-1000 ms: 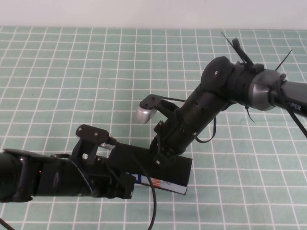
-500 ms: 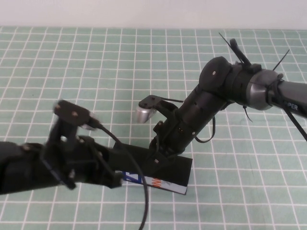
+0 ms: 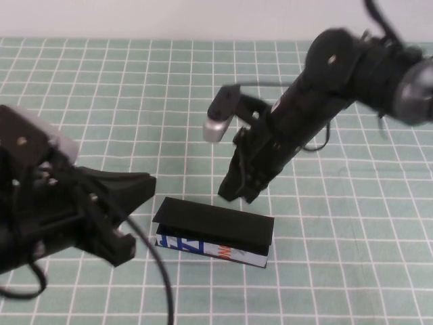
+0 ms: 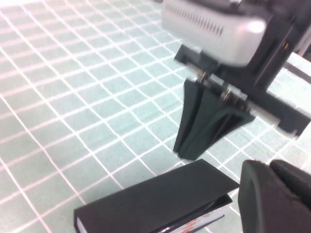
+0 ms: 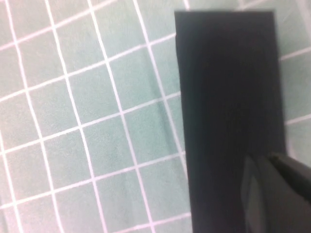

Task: Return glasses to glasses case
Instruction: Close the glasses case

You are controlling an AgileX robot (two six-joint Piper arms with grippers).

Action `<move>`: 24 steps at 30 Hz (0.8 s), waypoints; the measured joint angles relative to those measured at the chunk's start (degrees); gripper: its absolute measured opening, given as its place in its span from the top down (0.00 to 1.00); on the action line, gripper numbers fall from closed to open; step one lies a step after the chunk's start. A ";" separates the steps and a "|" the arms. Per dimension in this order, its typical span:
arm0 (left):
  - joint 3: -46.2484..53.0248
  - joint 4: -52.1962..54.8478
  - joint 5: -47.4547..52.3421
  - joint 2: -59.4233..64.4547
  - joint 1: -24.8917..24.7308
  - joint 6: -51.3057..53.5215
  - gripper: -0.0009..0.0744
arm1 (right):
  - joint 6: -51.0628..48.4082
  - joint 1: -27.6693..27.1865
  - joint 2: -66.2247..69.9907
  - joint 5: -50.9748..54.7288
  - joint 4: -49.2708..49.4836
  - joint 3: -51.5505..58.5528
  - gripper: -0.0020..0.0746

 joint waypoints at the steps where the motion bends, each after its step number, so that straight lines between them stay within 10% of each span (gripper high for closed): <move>1: 0.00 1.64 0.00 -1.12 0.00 -1.16 0.99 | 0.24 0.00 -1.17 0.09 -0.45 0.00 0.99; 24: 0.10 27.99 6.34 -7.70 0.00 -22.02 0.99 | 1.64 4.30 -5.46 -0.85 -2.35 13.12 0.99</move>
